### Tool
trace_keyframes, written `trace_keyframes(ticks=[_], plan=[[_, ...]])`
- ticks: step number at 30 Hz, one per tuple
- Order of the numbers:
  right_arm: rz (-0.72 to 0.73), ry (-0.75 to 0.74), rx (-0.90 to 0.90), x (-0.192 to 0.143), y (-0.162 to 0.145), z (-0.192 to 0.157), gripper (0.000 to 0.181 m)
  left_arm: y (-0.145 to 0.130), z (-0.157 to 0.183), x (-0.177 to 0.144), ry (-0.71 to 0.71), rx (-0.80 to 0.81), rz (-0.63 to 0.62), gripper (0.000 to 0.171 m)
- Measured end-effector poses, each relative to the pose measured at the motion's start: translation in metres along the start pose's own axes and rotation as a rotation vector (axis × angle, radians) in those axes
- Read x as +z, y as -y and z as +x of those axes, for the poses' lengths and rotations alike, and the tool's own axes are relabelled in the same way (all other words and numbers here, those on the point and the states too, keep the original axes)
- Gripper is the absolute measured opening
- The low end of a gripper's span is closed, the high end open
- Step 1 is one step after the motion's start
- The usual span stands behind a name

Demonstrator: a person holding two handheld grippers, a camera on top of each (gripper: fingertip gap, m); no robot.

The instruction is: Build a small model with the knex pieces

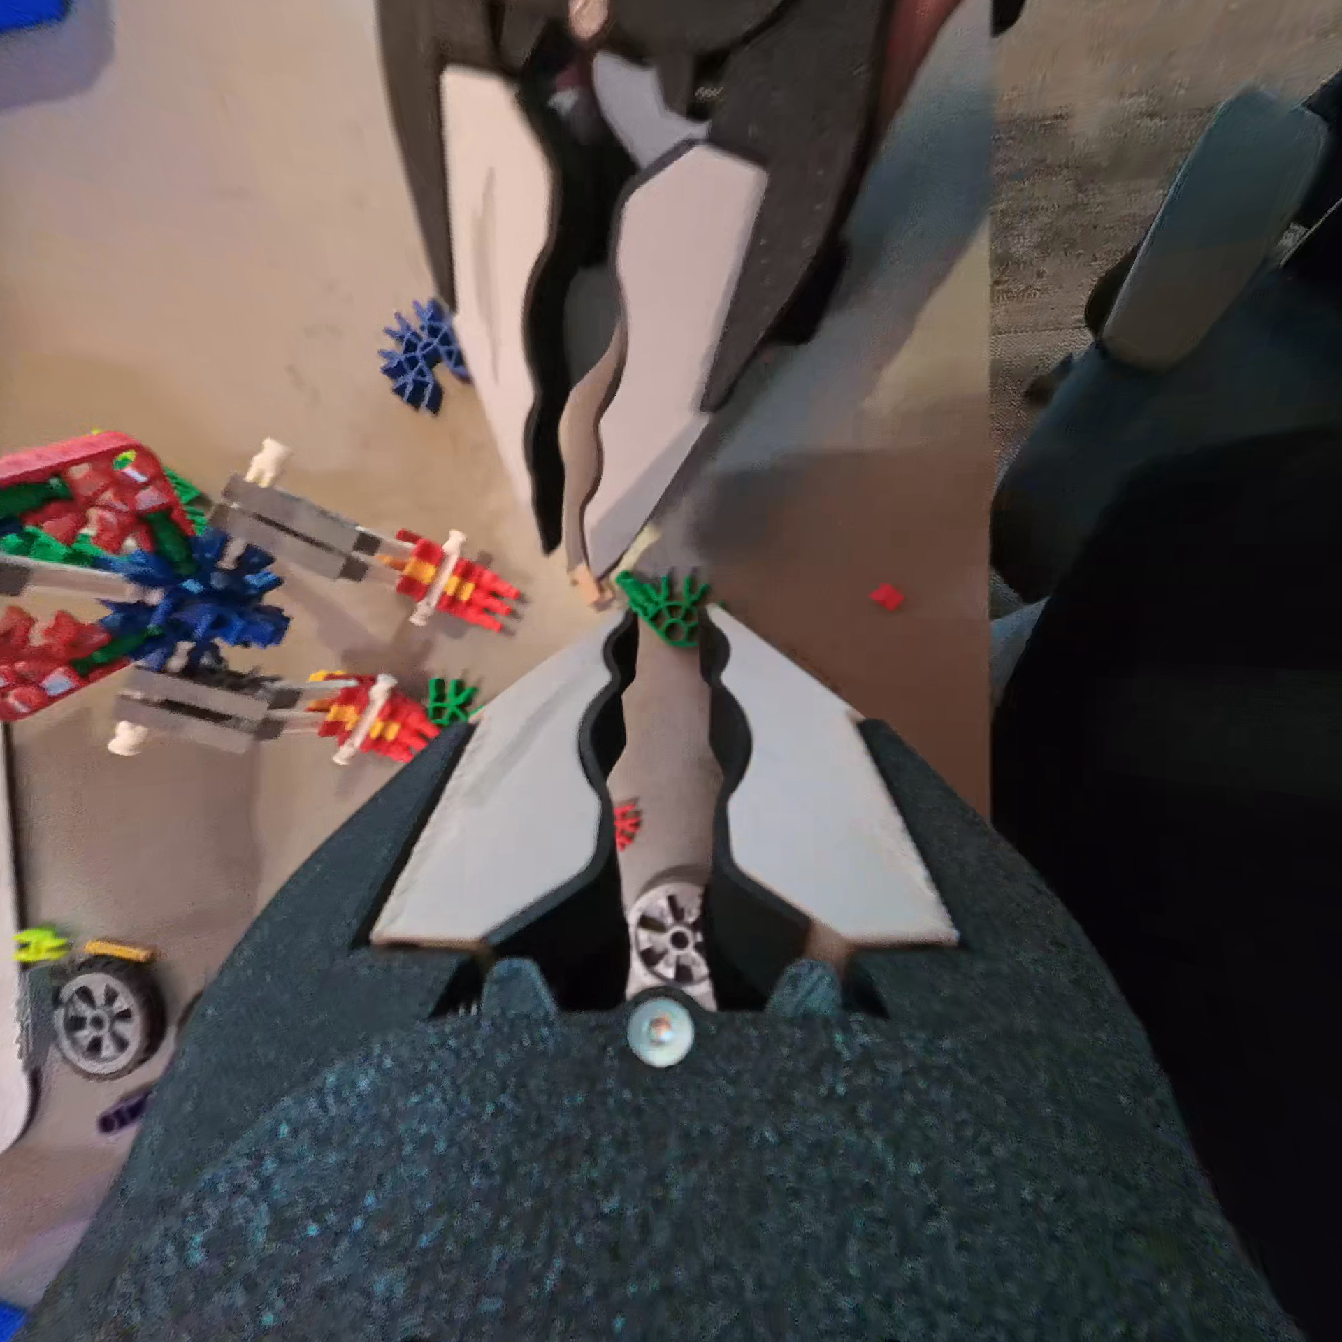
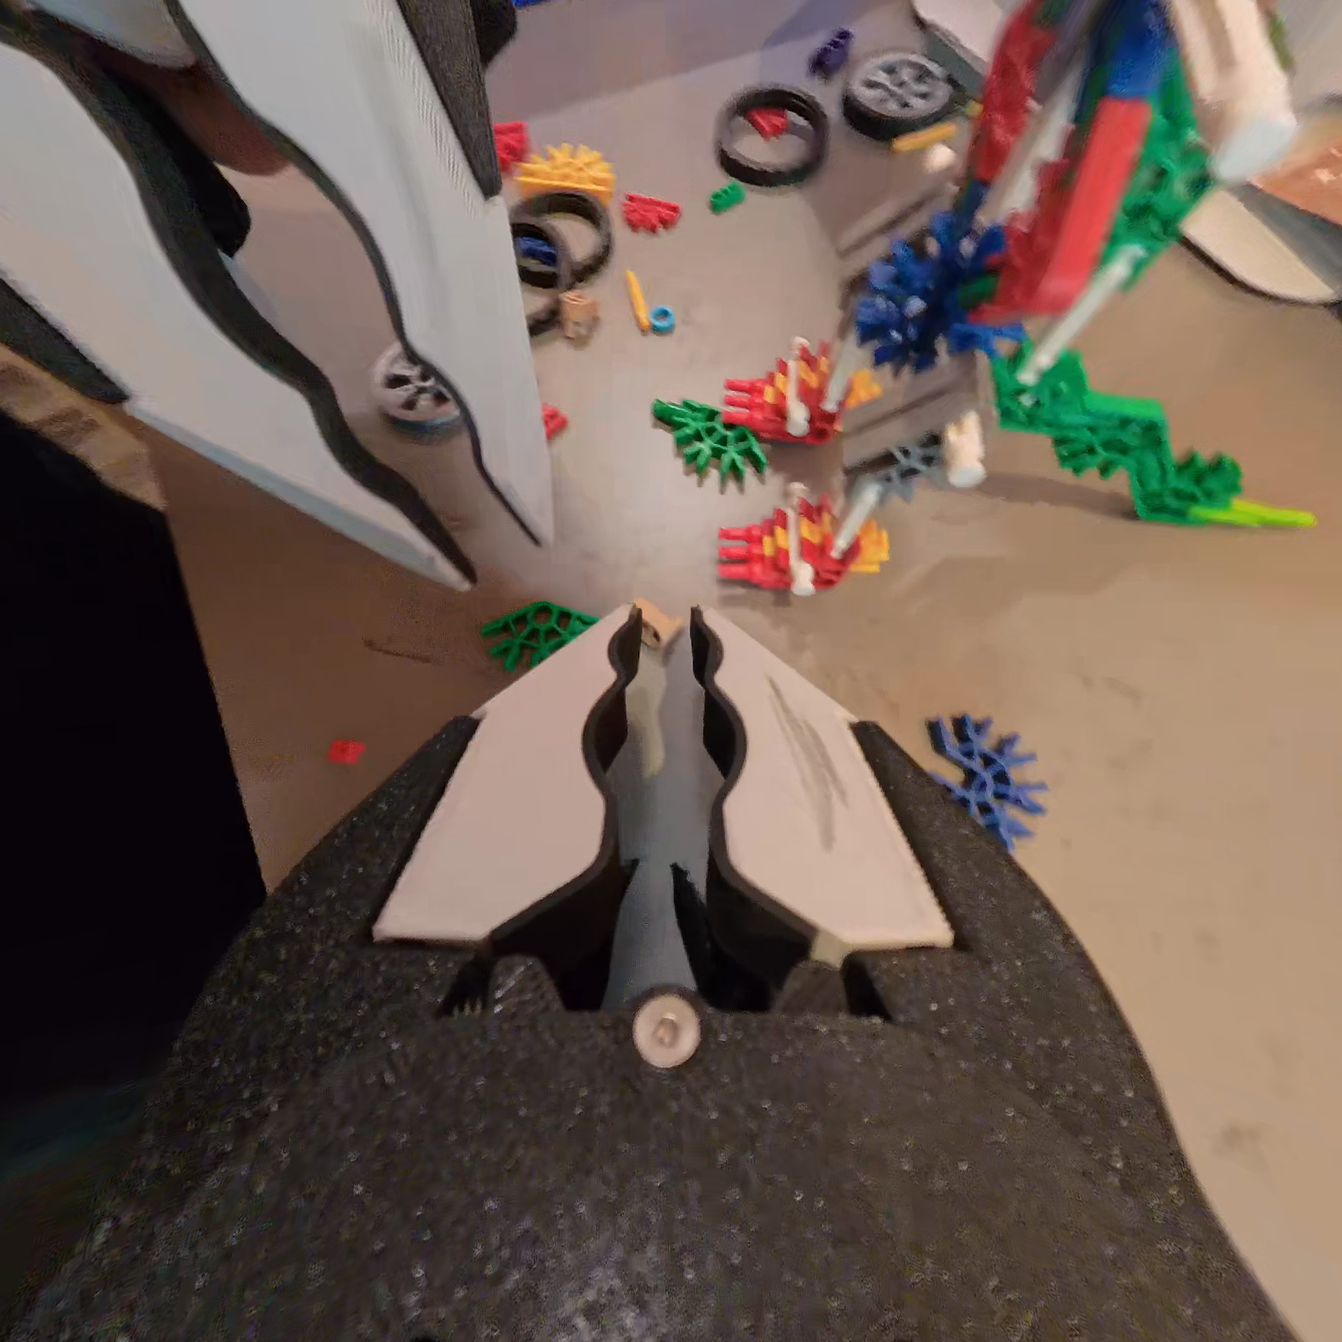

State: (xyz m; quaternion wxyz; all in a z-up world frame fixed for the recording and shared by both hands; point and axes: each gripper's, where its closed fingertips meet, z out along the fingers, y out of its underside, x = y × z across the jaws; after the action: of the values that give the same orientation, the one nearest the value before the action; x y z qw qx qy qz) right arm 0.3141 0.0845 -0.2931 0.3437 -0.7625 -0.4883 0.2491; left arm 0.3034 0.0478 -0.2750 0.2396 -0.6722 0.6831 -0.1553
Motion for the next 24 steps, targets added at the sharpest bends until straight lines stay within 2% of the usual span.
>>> trace_keyframes(ticks=[3,6,13,17,24], plan=[[-0.049,0.036,-0.098,0.010,-0.003,-0.005,0.013,-0.009,0.012,0.013,0.050,0.084,-0.030,0.010],[-0.087,0.061,-0.120,0.013,-0.009,-0.006,0.008,-0.017,0.012,0.024,0.086,0.089,-0.053,0.009],[-0.088,0.051,-0.130,0.007,-0.013,-0.005,0.007,-0.040,-0.014,0.019,0.144,0.054,-0.101,0.001],[-0.069,-0.011,-0.176,0.002,-0.007,-0.002,0.006,-0.046,-0.023,0.014,0.120,0.069,-0.098,0.004],[-0.101,-0.160,-0.429,0.010,0.000,-0.004,0.006,-0.037,-0.018,0.018,0.133,0.079,-0.053,0.007]])
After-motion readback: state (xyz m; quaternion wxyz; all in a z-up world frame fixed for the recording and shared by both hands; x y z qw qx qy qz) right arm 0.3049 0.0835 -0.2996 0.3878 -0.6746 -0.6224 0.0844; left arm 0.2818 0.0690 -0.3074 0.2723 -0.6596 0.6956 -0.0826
